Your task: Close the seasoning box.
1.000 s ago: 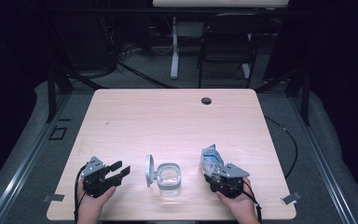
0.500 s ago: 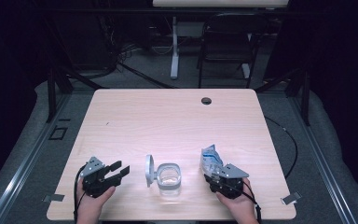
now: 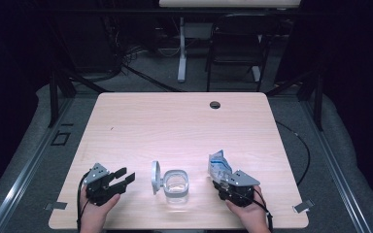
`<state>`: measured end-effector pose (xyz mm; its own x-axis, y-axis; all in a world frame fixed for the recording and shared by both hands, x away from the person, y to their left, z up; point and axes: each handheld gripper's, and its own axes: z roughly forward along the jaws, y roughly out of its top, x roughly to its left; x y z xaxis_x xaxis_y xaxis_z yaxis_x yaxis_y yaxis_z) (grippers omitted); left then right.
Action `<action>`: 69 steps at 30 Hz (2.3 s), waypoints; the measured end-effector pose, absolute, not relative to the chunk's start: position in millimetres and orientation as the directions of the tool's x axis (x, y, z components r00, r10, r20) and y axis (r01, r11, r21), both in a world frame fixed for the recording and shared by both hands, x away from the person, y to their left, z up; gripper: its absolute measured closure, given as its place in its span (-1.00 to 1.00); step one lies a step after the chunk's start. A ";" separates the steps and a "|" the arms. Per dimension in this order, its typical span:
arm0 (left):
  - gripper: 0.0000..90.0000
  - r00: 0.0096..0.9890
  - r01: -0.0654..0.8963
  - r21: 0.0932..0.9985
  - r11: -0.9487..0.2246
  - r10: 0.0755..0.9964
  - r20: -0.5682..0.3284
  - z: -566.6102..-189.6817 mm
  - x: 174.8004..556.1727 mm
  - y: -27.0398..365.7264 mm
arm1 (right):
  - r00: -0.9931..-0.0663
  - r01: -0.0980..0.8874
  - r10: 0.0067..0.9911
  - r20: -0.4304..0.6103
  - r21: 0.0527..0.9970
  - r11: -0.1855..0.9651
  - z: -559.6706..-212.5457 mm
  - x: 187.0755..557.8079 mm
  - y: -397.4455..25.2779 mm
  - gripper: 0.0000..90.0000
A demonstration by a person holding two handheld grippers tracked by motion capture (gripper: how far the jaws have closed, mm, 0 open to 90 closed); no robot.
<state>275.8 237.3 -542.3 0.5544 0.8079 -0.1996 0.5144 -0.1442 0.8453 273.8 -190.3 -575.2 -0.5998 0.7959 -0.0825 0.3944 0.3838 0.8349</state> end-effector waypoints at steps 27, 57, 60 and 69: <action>0.19 0.555 0.503 0.852 -0.146 0.810 -0.189 -541.3 274.7 237.2 | -0.605 0.311 0.777 -0.176 0.846 0.434 -539.9 275.9 -184.5 0.12; 0.18 0.552 0.503 0.852 -0.143 0.812 -0.190 -541.3 274.5 238.8 | -0.565 0.189 0.709 -0.422 0.771 0.608 -528.0 277.4 -166.6 0.12; 0.18 0.553 0.503 0.853 -0.141 0.811 -0.192 -541.5 274.6 238.8 | -0.563 0.173 0.688 -0.458 0.749 0.640 -528.9 276.4 -164.0 0.12; 0.18 0.552 0.503 0.852 -0.143 0.812 -0.189 -541.2 274.3 238.9 | -0.553 0.143 0.655 -0.514 0.716 0.683 -529.5 275.8 -158.7 0.12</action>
<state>274.3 238.9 -541.2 0.5517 0.8123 -0.1891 0.5031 -0.1433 0.8522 275.8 -158.7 -529.5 -0.5530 0.6553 -0.5145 0.1428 0.6829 0.7164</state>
